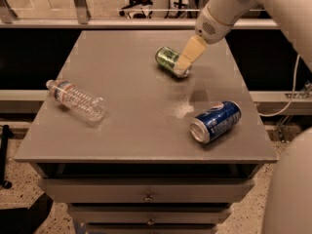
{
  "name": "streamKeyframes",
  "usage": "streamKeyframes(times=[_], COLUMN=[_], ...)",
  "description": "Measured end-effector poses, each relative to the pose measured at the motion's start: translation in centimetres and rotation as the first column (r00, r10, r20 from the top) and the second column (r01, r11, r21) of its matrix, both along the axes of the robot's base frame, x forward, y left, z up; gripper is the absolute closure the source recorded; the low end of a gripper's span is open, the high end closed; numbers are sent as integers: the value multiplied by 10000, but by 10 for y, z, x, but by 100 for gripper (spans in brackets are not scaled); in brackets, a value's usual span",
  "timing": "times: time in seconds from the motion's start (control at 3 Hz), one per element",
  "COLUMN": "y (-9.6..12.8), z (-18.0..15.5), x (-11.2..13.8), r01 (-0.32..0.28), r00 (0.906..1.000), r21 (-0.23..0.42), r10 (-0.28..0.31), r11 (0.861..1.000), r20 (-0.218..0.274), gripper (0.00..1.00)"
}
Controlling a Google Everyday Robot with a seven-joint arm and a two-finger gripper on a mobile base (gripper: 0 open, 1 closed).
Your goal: Place green can upright
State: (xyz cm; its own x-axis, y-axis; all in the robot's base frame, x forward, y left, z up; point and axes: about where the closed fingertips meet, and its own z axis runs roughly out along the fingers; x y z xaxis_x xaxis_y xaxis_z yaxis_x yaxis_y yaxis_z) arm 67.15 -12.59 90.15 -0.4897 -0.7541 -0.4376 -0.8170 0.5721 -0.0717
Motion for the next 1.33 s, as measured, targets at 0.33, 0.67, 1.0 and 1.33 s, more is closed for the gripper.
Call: streamKeyframes(times=[0.33, 0.67, 1.0, 1.33], y=[13, 30, 46, 59], z=[-8, -20, -34, -43], x=[27, 47, 64, 73], r01=[332, 783, 1404, 1832], r00=[9993, 9961, 9873, 9784], r21=[198, 274, 68, -176], r10=[-329, -770, -1395, -1841], r11=[9993, 9966, 9901, 9829], r20=[-149, -441, -765, -940], gripper=[0, 0, 0, 0])
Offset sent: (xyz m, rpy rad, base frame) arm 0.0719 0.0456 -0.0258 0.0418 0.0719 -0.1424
